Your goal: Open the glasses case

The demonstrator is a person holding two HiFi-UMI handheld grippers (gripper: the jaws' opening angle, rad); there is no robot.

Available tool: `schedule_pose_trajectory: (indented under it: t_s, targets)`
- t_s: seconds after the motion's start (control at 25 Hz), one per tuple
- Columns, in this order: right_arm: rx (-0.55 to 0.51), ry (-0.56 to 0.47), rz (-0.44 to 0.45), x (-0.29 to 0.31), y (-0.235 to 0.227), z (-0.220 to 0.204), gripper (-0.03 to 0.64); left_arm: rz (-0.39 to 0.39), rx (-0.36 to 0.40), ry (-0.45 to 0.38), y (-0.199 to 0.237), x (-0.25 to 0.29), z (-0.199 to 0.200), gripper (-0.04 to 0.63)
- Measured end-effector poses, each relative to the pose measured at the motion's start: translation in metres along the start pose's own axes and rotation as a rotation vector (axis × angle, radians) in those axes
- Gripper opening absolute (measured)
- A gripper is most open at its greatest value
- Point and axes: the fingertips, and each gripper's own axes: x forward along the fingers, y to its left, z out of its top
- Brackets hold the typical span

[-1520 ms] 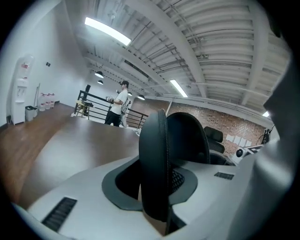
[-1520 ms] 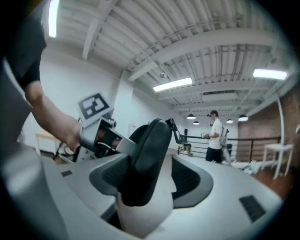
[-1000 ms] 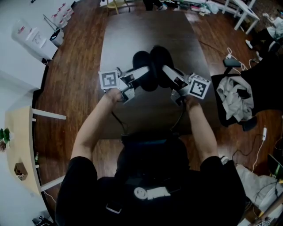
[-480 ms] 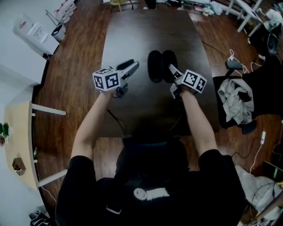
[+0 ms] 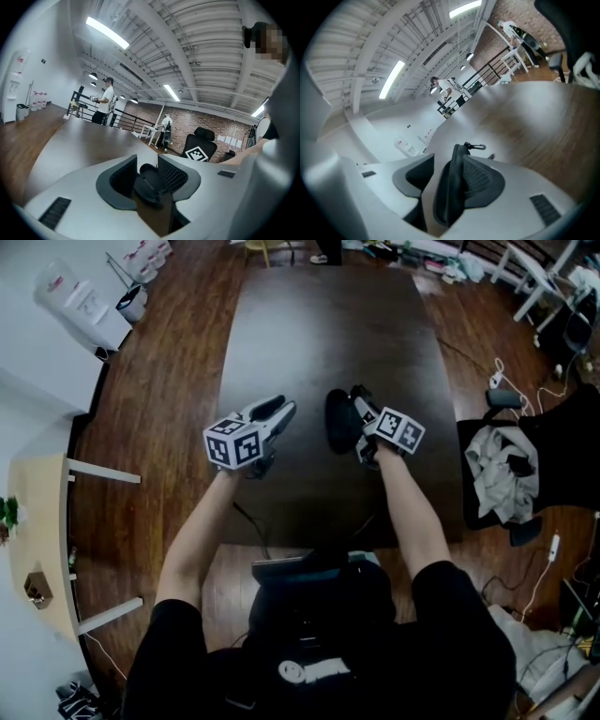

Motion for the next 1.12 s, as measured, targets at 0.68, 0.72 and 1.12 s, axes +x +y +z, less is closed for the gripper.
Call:
schedule_pose_trajectory:
  t_s: [0.68,0.72,1.12]
  targets:
    - [-0.819,0.606,-0.232,-0.026,-0.041,-0.114,0.003,0.087,0.079,0.055,-0.027,-0.017,-0.027,0.005]
    - [-0.835,0.542,-0.19,-0.021,-0.03,-0.107,0.003,0.085,0.075,0.055,-0.027,-0.02,-0.027,0.002]
    - [-0.689,0.208,0.063,-0.076,0.037,-0.053,0.008,0.044,0.092,0.024,-0.055,-0.013,-0.031,-0.002]
